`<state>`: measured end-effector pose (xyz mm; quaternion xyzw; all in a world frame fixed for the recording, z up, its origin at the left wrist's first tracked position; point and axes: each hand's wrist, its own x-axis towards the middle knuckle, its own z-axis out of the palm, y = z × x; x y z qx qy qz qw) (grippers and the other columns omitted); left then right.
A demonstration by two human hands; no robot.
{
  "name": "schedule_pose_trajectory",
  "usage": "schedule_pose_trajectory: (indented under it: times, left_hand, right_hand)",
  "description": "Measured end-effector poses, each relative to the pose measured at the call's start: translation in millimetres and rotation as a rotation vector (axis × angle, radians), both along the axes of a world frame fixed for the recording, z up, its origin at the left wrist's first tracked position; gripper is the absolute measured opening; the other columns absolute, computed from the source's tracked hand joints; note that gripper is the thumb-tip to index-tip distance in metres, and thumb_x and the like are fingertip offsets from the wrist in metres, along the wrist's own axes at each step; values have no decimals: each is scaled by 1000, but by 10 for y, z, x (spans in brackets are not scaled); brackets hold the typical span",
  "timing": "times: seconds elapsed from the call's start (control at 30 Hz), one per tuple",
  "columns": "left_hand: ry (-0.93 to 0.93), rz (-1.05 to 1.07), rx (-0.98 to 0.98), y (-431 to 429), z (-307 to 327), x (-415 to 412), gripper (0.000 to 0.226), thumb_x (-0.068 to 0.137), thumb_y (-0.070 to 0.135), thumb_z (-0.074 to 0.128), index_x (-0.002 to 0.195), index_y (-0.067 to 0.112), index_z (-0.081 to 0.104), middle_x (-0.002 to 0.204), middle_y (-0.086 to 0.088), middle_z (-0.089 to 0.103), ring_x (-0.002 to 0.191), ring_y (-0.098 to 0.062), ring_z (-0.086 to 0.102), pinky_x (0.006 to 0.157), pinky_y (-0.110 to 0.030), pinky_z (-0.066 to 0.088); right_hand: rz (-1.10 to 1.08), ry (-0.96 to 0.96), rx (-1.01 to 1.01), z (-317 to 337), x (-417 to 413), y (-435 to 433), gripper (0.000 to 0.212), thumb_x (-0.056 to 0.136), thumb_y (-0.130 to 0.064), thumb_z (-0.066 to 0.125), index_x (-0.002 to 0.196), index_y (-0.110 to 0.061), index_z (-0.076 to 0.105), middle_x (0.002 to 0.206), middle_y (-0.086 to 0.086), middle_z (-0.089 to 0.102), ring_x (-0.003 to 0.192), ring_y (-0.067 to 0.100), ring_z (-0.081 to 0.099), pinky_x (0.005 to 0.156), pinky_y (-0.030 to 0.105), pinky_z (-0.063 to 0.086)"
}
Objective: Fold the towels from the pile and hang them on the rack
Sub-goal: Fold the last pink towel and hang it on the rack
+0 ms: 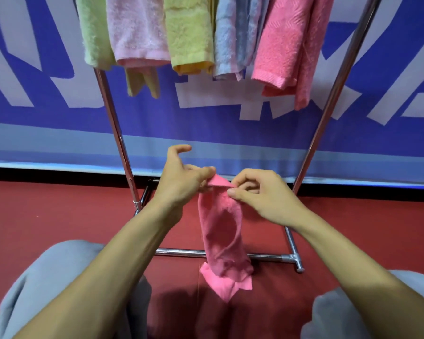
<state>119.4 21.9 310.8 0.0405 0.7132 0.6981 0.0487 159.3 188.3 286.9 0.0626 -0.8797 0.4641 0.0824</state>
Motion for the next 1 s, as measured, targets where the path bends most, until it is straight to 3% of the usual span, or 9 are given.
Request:
schedule_pose_trajectory:
  times: [0.07, 0.13, 0.23, 0.33, 0.43, 0.53, 0.77, 0.87, 1.0]
  left_hand:
    - [108, -29, -138, -19, -4, -13, 22, 85, 3, 65, 102, 16, 58, 55, -1, 57, 49, -14, 53, 68, -35, 52]
    - [132, -141, -188, -17, 17, 21, 7, 88, 12, 63, 88, 13, 70, 70, -6, 65, 63, -15, 58, 80, -39, 54]
    - [159, -286, -206, -16, 40, 73, 11, 85, 23, 69, 89, 14, 75, 87, -5, 74, 81, -14, 67, 87, -35, 53]
    - [294, -189, -296, -15, 33, 47, 11, 84, 23, 70, 84, 12, 73, 83, -13, 72, 72, -12, 62, 80, -37, 53]
    - [325, -191, -309, 13, 31, 16, 17, 88, 24, 65, 82, 10, 71, 87, -14, 71, 78, -22, 64, 86, -39, 51]
    - [226, -239, -154, 61, 69, 34, 23, 91, 23, 60, 78, 6, 66, 79, -10, 66, 76, -18, 59, 82, -41, 50]
    - [-86, -82, 360, 0, 221, -46, 20, 91, 25, 60, 72, 18, 60, 65, 0, 53, 55, -11, 47, 58, -27, 37]
    - [-174, -21, 590, -120, 254, -100, 14, 92, 19, 59, 82, 11, 66, 70, 0, 67, 60, -8, 62, 59, -21, 51]
    - [-197, 85, 818, -341, 321, -158, 15, 93, 14, 56, 81, 10, 65, 64, 2, 70, 58, -5, 66, 61, -16, 53]
  right_hand:
    - [23, 9, -86, 29, -5, -7, 14, 83, -15, 70, 74, -23, 65, 64, -9, 62, 61, 3, 52, 66, 24, 42]
    - [33, 37, -158, 61, -15, -9, 11, 86, -14, 68, 78, -22, 68, 72, -5, 67, 67, 3, 55, 69, 23, 44]
    - [36, 67, -226, 124, -2, 9, 6, 87, -15, 66, 84, -14, 71, 76, -4, 69, 69, 1, 57, 68, 16, 44]
    - [40, 88, -243, 170, 15, 51, 7, 88, -14, 66, 85, -11, 72, 75, -5, 68, 69, 0, 56, 66, 13, 43]
    - [63, 86, -212, 183, 3, 112, 6, 87, -14, 66, 84, -12, 70, 77, -1, 68, 71, 4, 56, 69, 17, 44]
    - [88, 65, -148, 165, -23, 173, 4, 86, -13, 67, 82, -14, 69, 76, 1, 67, 70, 8, 55, 68, 20, 44]
    - [21, 36, 75, -52, -207, 253, 16, 84, -19, 69, 71, -24, 62, 63, -6, 57, 60, 5, 46, 63, 27, 40]
    - [-5, -8, 286, -197, -263, 242, 19, 84, -25, 69, 70, -16, 60, 60, -5, 51, 57, 6, 40, 61, 30, 37]
    - [33, -134, 504, -385, -302, 250, 17, 83, -28, 67, 82, -11, 67, 82, 2, 71, 79, 15, 64, 76, 35, 47]
